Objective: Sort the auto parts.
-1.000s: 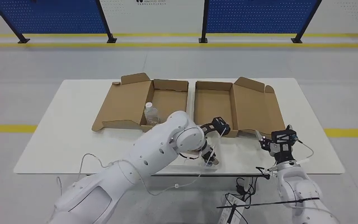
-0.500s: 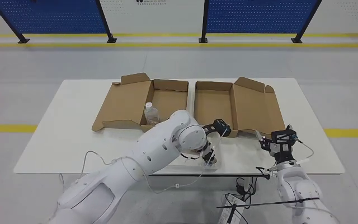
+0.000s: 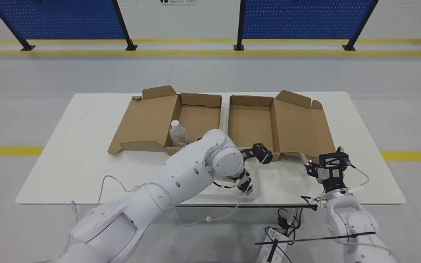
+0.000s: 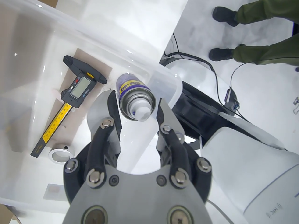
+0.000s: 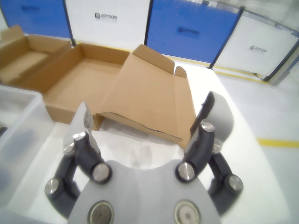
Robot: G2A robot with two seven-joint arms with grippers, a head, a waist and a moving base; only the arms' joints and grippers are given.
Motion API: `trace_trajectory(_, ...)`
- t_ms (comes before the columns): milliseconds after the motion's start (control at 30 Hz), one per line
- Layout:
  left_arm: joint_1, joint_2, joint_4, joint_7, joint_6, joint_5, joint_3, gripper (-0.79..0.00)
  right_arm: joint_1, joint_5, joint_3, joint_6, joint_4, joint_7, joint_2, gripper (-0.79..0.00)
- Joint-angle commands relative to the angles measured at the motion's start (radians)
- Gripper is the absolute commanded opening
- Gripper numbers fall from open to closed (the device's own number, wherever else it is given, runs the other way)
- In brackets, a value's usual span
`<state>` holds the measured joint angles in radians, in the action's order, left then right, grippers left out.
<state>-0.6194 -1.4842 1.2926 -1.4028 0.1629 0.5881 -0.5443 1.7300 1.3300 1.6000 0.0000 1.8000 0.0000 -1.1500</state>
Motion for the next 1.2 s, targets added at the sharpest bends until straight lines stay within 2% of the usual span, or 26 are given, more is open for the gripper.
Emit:
trace_trajectory(0, 0.002, -0.002, -0.004, -0.002, 0.002, -0.003, 0.003, -0.382, 0.000, 0.000, 0.000, 0.000, 0.000, 0.000, 0.000, 0.000)
trace_trajectory(500, 0.008, -0.012, -0.033, -0.005, 0.002, -0.014, 0.016, -0.379, 0.000, 0.000, 0.000, 0.000, 0.000, 0.000, 0.000, 0.000)
trace_trajectory(767, 0.013, -0.017, -0.050, 0.001, 0.002, 0.002, 0.028, -0.286, 0.000, 0.000, 0.000, 0.000, 0.000, 0.000, 0.000, 0.000)
trace_trajectory(1000, 0.014, -0.021, -0.062, 0.011, -0.004, 0.011, 0.031, -0.360, 0.000, 0.000, 0.000, 0.000, 0.000, 0.000, 0.000, 0.000)
trace_trajectory(1167, 0.014, -0.023, -0.065, 0.009, 0.000, 0.011, 0.033, -0.360, 0.000, 0.000, 0.000, 0.000, 0.000, 0.000, 0.000, 0.000)
